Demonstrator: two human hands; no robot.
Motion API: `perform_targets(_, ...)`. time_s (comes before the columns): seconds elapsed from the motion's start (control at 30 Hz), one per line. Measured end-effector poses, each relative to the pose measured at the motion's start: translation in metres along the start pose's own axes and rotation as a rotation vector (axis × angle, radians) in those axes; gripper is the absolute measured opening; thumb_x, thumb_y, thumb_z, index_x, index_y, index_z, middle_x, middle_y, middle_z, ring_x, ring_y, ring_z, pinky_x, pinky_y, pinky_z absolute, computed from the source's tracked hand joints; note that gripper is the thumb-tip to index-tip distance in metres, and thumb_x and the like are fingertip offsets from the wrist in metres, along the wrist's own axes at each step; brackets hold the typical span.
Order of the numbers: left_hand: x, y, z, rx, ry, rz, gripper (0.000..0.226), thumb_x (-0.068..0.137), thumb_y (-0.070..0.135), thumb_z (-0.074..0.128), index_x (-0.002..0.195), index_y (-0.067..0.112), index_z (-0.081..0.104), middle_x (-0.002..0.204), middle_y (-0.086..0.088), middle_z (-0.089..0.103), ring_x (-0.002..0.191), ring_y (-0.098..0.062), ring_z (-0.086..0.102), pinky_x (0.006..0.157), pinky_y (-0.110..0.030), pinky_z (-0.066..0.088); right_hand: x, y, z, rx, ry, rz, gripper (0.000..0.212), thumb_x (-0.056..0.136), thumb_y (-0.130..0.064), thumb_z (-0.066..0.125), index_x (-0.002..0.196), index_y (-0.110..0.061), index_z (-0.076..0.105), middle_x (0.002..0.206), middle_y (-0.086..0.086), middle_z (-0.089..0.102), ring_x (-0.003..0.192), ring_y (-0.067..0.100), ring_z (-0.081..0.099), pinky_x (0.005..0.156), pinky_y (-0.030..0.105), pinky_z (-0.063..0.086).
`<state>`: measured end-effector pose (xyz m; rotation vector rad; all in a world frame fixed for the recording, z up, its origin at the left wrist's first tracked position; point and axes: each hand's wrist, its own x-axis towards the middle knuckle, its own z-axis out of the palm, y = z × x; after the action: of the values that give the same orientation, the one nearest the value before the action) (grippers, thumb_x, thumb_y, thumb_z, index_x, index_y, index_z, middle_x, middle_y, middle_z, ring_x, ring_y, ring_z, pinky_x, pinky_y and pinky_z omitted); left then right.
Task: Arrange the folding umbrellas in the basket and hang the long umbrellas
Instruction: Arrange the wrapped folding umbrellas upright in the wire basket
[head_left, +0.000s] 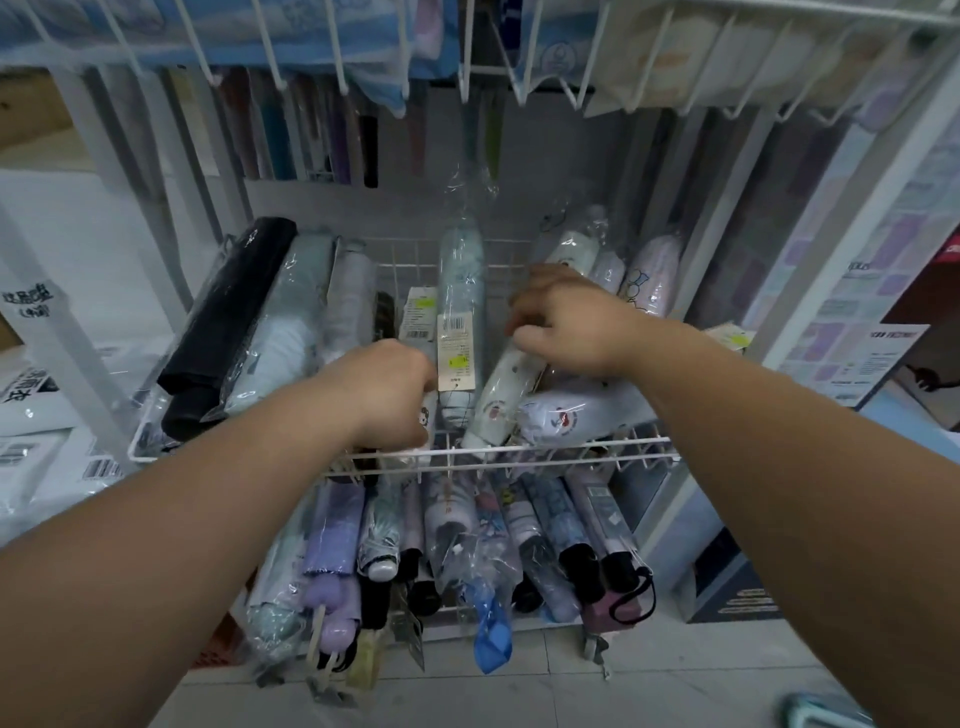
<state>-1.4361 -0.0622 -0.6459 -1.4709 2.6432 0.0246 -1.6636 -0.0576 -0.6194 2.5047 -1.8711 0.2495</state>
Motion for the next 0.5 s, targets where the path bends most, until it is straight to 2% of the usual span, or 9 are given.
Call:
perform_targets(0.07,0.008,-0.002,-0.003,-0.054,0.023,-0.016,0.039,0.085,0.037,0.074,0.12,0.023,0.068,0.119,-0.003,0.068,0.107,-0.024,0.063,0.09,-0.037,0.055,0.003,-0.001,0.008,0.004,0.04,-0.009,0.038,0.084,-0.045,0.056,0.097,-0.015,0.074,0.099,0.007,0.065,0.12,0.03,0.048,0.109,0.045,0.038)
perform_targets(0.1,0.012,-0.002,-0.005,-0.112,0.059,-0.021,0.042,0.088,0.038,0.07,0.127,0.024,0.066,0.127,-0.004,0.066,0.115,-0.025,0.062,0.095,-0.036,0.053,0.003,0.0,0.01,0.005,0.066,-0.017,0.03,0.084,-0.043,0.065,0.097,-0.017,0.074,0.102,0.006,0.065,0.126,0.03,0.046,0.11,0.044,0.038)
perform_targets(0.17,0.023,-0.001,-0.007,-0.278,0.148,-0.039,0.052,0.094,0.04,0.064,0.142,0.025,0.053,0.144,-0.005,0.057,0.13,-0.026,0.054,0.105,-0.035,0.047,-0.001,0.003,0.014,0.015,0.095,-0.02,0.028,0.081,-0.042,0.076,0.099,-0.021,0.072,0.112,0.003,0.066,0.138,0.029,0.038,0.112,0.042,0.035)
perform_targets(0.23,0.037,0.004,-0.005,-0.415,0.212,-0.067,0.061,0.096,0.04,0.061,0.152,0.028,0.039,0.15,-0.009,0.05,0.134,-0.028,0.05,0.107,-0.033,0.043,-0.005,0.004,0.017,0.017,0.12,-0.016,0.033,0.079,-0.046,0.076,0.102,-0.023,0.071,0.119,0.002,0.064,0.143,0.028,0.033,0.113,0.043,0.034)
perform_targets(0.37,0.065,0.012,-0.005,-0.507,0.249,-0.135,0.073,0.095,0.045,0.06,0.156,0.043,0.02,0.154,-0.014,0.04,0.134,-0.035,0.048,0.109,-0.035,0.041,-0.009,0.004,0.023,-0.029,0.222,0.003,0.041,0.084,-0.052,0.069,0.112,-0.023,0.073,0.121,0.001,0.062,0.139,0.025,0.034,0.109,0.04,0.039)
perform_targets(0.5,0.086,0.015,-0.008,-0.482,0.289,-0.163,0.079,0.092,0.052,0.061,0.155,0.051,0.014,0.154,-0.013,0.043,0.136,-0.036,0.046,0.112,-0.04,0.041,-0.007,0.005,0.029,-0.027,0.331,-0.007,0.034,0.085,-0.049,0.066,0.097,-0.02,0.077,0.108,-0.001,0.062,0.129,0.024,0.039,0.101,0.039,0.045)
